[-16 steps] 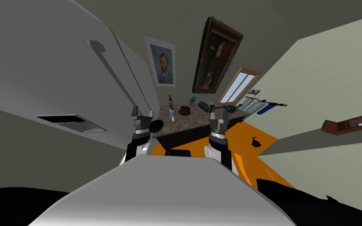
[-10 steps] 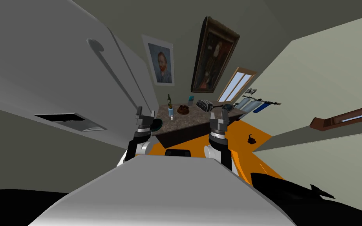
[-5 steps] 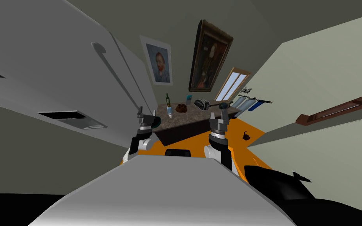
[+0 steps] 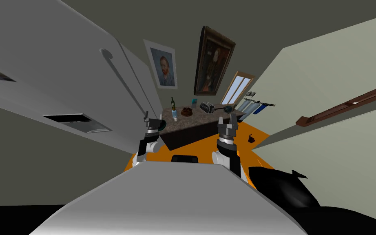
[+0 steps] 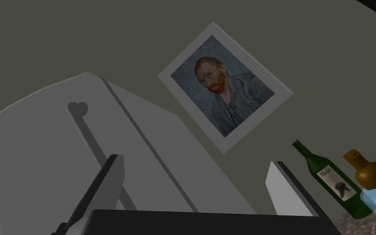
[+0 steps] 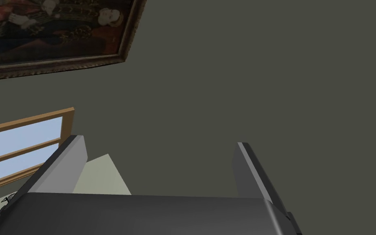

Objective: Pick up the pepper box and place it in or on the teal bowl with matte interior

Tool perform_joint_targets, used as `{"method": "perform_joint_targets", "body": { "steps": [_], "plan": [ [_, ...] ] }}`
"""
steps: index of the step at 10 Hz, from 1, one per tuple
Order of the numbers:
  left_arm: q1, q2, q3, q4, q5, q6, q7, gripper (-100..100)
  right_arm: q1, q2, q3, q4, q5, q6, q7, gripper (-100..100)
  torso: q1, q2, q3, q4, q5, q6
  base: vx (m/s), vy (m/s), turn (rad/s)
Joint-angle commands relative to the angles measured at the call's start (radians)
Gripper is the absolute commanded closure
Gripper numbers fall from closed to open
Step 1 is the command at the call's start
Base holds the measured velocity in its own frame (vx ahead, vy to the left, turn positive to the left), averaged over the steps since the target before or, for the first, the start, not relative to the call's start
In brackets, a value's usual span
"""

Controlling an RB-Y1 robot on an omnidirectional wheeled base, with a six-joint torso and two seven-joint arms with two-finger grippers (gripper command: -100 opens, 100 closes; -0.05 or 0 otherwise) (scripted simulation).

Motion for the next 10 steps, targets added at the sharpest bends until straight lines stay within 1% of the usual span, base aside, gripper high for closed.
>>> {"method": "perform_joint_targets", "body": {
  "steps": [1,4,5,7,9,10],
  "plan": [
    [-0.023,0.001,0.006,0.031,0.045,-0.005,0.026,-100,0.000,0.000,0.000,0.000,0.000,0.000,0.000,0,0.000,0.000,0.000,0.000,0.000,0.000,-0.051,-0.049,-0.041],
    [-0.086,-0.002,0.024,0.118,0.137,-0.022,0.089,-100,0.000,0.000,0.000,0.000,0.000,0.000,0.000,0,-0.002,0.000,0.000,0.000,0.000,0.000,-0.071,-0.074,-0.079],
    [-0.086,-0.002,0.024,0.126,0.140,-0.022,0.089,-100,0.000,0.000,0.000,0.000,0.000,0.000,0.000,0,-0.002,0.000,0.000,0.000,0.000,0.000,-0.047,-0.037,-0.024],
    [-0.126,-0.004,0.042,0.192,0.193,-0.030,0.130,-100,0.000,0.000,0.000,0.000,0.000,0.000,0.000,0,0.001,-0.002,-0.001,-0.001,0.000,0.000,-0.025,-0.043,-0.068],
    [-0.163,-0.006,0.064,0.256,0.236,-0.035,0.168,-100,0.000,0.000,0.000,0.000,0.000,0.000,0.000,0,0.000,-0.004,-0.002,-0.001,0.000,0.000,0.004,-0.064,-0.117],
    [-0.163,-0.006,0.064,0.259,0.236,-0.035,0.168,-100,0.000,0.000,0.000,0.000,0.000,0.000,0.000,0,-0.001,-0.005,-0.003,-0.001,0.000,0.000,0.019,-0.044,-0.030]
  ]
}}
